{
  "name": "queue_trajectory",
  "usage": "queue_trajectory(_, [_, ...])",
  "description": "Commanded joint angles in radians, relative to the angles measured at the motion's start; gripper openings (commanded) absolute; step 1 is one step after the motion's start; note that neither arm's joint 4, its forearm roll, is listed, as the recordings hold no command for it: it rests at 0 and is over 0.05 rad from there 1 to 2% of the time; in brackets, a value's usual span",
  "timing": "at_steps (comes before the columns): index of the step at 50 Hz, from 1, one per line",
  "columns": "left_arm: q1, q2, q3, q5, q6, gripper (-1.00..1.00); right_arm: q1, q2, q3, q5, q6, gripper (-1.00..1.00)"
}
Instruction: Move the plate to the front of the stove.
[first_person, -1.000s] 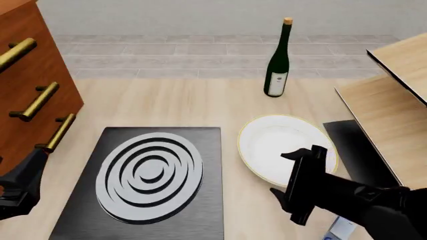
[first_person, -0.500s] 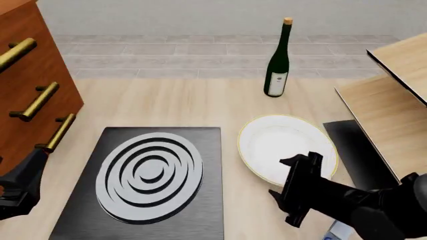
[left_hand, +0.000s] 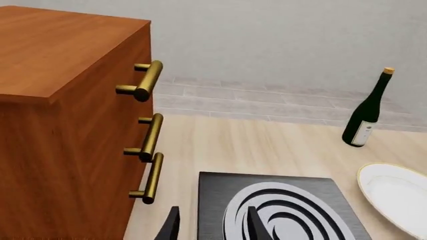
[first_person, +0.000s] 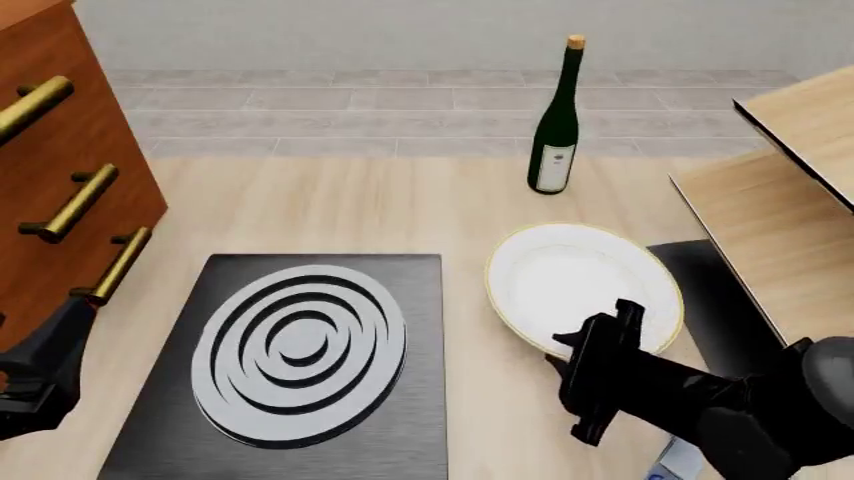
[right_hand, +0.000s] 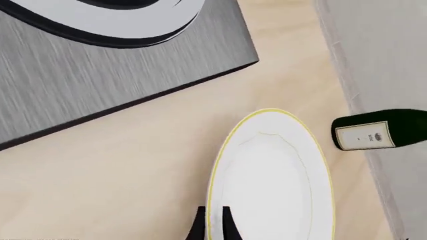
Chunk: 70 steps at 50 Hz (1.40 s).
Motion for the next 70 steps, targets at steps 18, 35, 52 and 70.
queue_trajectory(18, [0.000, 0.000, 0.000, 0.000, 0.000, 1.00, -0.012, -0.241, 0.105, 0.021, -0.249, -1.00])
queue_trajectory(35, [0.000, 0.000, 0.000, 0.000, 0.000, 1.00, 0.051, -0.366, 0.066, 0.070, -0.354, -1.00])
queue_trajectory(52, [0.000, 0.000, 0.000, 0.000, 0.000, 1.00, 0.155, -0.366, -0.131, 0.243, -0.329, -1.00])
queue_trajectory(70, [-0.001, -0.007, 0.001, 0.006, -0.001, 1.00, 0.274, -0.236, -0.408, 0.372, -0.306, -1.00])
